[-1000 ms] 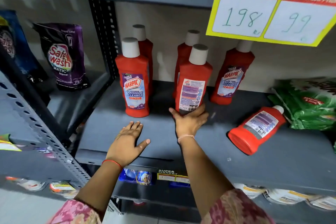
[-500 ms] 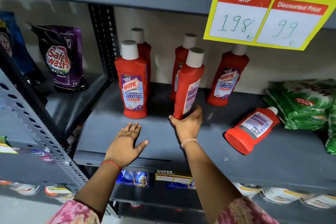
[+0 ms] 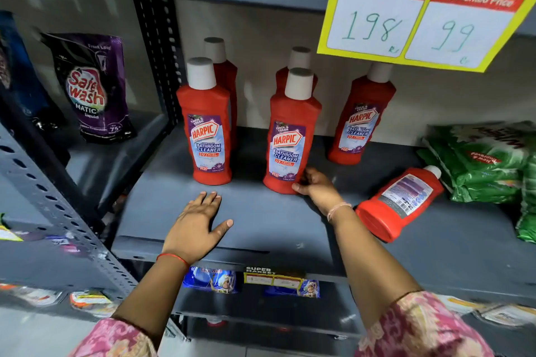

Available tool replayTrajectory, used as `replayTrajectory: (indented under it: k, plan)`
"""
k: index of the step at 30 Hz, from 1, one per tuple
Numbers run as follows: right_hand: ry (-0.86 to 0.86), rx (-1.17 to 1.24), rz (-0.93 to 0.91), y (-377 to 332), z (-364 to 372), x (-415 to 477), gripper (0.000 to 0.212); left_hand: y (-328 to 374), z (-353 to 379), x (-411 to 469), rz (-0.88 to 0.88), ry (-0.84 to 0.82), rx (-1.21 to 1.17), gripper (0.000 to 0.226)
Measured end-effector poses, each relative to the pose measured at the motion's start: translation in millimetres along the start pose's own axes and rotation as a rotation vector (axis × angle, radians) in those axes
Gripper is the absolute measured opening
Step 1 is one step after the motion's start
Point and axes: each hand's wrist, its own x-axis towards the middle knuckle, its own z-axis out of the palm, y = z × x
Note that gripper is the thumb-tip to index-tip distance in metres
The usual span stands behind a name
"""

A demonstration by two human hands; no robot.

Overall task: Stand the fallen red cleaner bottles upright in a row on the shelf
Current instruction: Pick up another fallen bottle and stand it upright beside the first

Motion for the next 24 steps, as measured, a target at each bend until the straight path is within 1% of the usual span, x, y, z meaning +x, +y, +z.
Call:
replayTrajectory:
  k: [6, 14, 16, 18, 20, 21, 22, 23, 24]
  plan:
    - [-0.037, -0.105, 0.027, -1.4, -7.6, 1.6, 0.051, 2.1, 0.4, -4.8, 0.008, 0.012, -0.011, 0.065]
    - [-0.084, -0.177, 0.062, -10.9, -6.5, 6.5, 0.054, -2.4, -2.6, -1.0, -0.008, 0.005, -0.030, 0.066]
    - [-0.063, -0.178, 0.073, -13.7, -0.8, 0.0, 0.057, -3.5, -3.3, -0.8, -0.020, 0.001, -0.046, 0.065]
    - [-0.006, -0.171, 0.041, -16.7, 2.7, -19.1, 0.065, -1.4, -4.1, -3.5, -0.016, 0.003, -0.062, 0.064]
    - [0.081, -0.234, -0.094, -18.8, -1.2, -41.8, 0.067, 1.9, -3.7, -5.1, -0.008, 0.006, -0.082, 0.063]
    - [0.178, -0.315, -0.191, -18.7, -9.5, -54.2, 0.064, 6.4, -1.5, -4.4, -0.002, 0.007, -0.096, 0.061]
    - [0.314, -0.392, -0.277, -19.4, -18.1, -64.4, 0.058, 9.8, -0.3, -4.1, -0.007, 0.018, -0.117, 0.060]
    - [0.496, -0.428, -0.316, -20.7, -29.6, -74.0, 0.050, 15.3, 1.5, -3.5, -0.011, 0.028, -0.141, 0.058]
    - [0.691, -0.447, -0.304, -20.1, -45.7, -82.4, 0.043, 25.1, 5.9, -1.9, -0.004, 0.026, -0.168, 0.057]
